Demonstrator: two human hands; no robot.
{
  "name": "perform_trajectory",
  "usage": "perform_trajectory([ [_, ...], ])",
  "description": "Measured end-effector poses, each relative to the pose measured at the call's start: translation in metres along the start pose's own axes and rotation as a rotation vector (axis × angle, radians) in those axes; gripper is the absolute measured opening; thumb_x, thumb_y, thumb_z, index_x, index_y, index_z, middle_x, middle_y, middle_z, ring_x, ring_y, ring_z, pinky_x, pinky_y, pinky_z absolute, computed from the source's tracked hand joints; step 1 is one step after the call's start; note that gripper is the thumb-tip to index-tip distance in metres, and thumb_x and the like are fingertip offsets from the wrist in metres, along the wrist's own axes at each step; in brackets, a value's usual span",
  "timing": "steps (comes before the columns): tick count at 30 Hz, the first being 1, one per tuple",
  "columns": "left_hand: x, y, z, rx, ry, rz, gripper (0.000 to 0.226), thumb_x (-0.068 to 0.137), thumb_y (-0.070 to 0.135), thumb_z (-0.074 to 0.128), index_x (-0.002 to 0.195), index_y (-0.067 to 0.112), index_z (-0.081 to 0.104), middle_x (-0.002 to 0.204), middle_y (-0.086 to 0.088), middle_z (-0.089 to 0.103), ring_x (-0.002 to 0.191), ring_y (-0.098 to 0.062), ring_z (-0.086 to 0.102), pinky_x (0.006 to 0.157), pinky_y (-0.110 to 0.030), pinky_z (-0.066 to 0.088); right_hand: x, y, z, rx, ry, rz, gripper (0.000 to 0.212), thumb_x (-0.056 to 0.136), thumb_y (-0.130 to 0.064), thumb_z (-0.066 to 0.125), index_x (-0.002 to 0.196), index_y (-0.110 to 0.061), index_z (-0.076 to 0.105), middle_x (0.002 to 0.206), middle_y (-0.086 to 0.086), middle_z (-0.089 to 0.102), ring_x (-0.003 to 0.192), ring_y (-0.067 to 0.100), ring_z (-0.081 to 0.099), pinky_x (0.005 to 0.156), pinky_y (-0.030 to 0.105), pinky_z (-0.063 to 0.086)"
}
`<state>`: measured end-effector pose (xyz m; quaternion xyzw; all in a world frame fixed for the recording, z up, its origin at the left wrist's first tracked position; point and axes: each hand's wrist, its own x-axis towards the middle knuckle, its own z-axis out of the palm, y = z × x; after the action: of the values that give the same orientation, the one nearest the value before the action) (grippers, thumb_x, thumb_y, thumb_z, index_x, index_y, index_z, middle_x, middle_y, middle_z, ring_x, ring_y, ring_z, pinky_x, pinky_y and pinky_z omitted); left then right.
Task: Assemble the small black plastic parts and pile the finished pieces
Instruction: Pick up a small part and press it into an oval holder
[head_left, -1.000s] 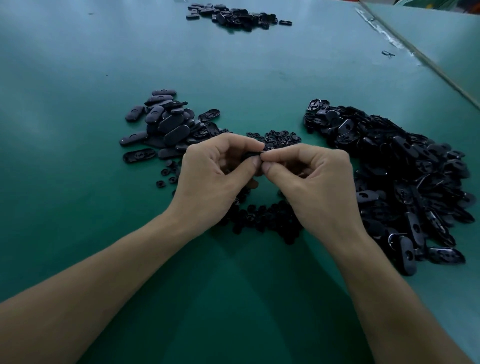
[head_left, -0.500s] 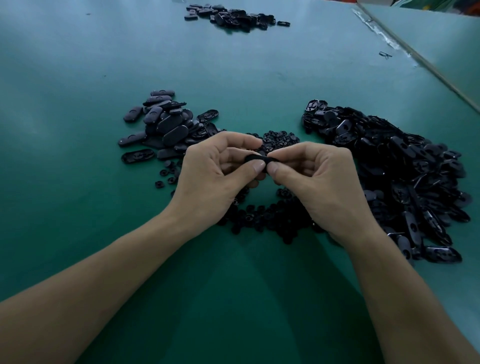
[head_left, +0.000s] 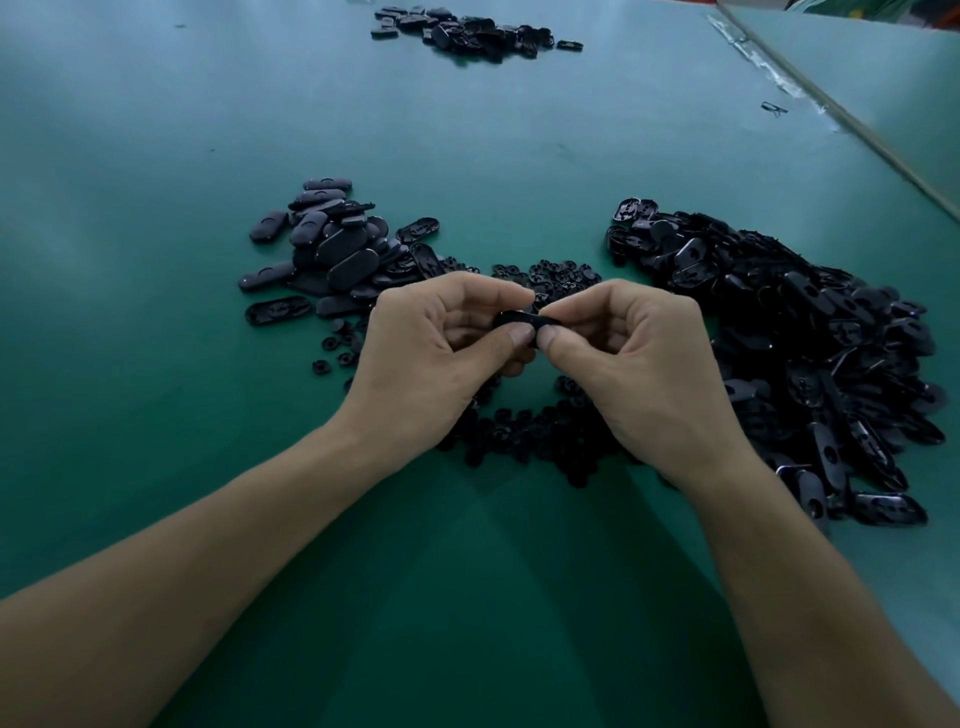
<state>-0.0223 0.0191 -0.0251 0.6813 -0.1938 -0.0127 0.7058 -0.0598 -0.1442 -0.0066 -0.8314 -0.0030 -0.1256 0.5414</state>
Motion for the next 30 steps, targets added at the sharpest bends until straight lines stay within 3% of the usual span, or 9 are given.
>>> perform_trajectory([
  [10, -0.001, 0.001, -0.001, -0.014, 0.052, -0.005, 0.024, 0.08, -0.009, 0.077, 0.09, 0.013, 0.073, 0.073, -0.002, 0.076, 0.064, -0.018, 0.074, 0.062, -0.023, 0.059, -0.001, -0.002, -0.001, 0.031, -0.017, 0.038, 0.01, 0.085, -0.01, 0.077, 0.084, -0.02, 0.074, 0.077, -0.003, 0.075, 0.074, 0.018, 0.073, 0.071, 0.036, 0.061],
  [17, -0.001, -0.001, -0.001, -0.045, 0.038, 0.004, 0.02, 0.083, -0.009, 0.074, 0.086, 0.011, 0.072, 0.072, -0.002, 0.076, 0.065, -0.019, 0.074, 0.062, -0.023, 0.059, 0.0, -0.003, -0.002, 0.02, -0.003, 0.031, 0.007, 0.085, -0.016, 0.079, 0.086, -0.023, 0.076, 0.078, -0.007, 0.076, 0.075, 0.008, 0.073, 0.073, 0.029, 0.059],
  [20, 0.0, -0.002, 0.0, -0.118, 0.104, -0.005, 0.017, 0.086, -0.008, 0.071, 0.089, 0.009, 0.071, 0.073, -0.005, 0.074, 0.069, -0.02, 0.074, 0.064, -0.023, 0.058, 0.002, 0.0, -0.01, -0.237, 0.157, -0.014, 0.01, 0.093, -0.03, 0.07, 0.099, -0.024, 0.076, 0.086, -0.013, 0.074, 0.082, 0.003, 0.069, 0.078, 0.017, 0.053],
  [24, 0.004, 0.0, -0.004, -0.284, 0.234, -0.076, 0.015, 0.092, -0.007, 0.064, 0.093, 0.007, 0.07, 0.078, -0.006, 0.071, 0.075, -0.018, 0.071, 0.067, -0.024, 0.058, 0.001, 0.009, -0.023, -0.857, 0.202, 0.135, 0.039, 0.1, -0.032, 0.054, 0.137, -0.018, 0.059, 0.13, 0.012, 0.059, 0.119, 0.033, 0.05, 0.102, 0.038, 0.036],
  [27, 0.009, 0.005, -0.007, -0.374, 0.296, -0.131, 0.016, 0.095, -0.006, 0.06, 0.101, 0.007, 0.068, 0.091, -0.008, 0.071, 0.084, -0.016, 0.07, 0.072, -0.025, 0.059, -0.002, 0.008, -0.022, -0.946, 0.156, 0.258, 0.038, 0.102, -0.03, 0.049, 0.137, -0.019, 0.059, 0.133, 0.016, 0.056, 0.12, 0.039, 0.045, 0.097, 0.046, 0.039],
  [30, 0.016, 0.007, -0.012, -0.443, 0.366, -0.155, 0.019, 0.096, -0.005, 0.058, 0.111, 0.006, 0.064, 0.103, -0.009, 0.066, 0.091, -0.014, 0.068, 0.079, -0.026, 0.058, -0.002, 0.006, -0.021, -0.921, 0.156, 0.235, 0.03, 0.101, -0.023, 0.052, 0.127, -0.023, 0.068, 0.123, 0.013, 0.063, 0.112, 0.038, 0.054, 0.093, 0.046, 0.047],
])
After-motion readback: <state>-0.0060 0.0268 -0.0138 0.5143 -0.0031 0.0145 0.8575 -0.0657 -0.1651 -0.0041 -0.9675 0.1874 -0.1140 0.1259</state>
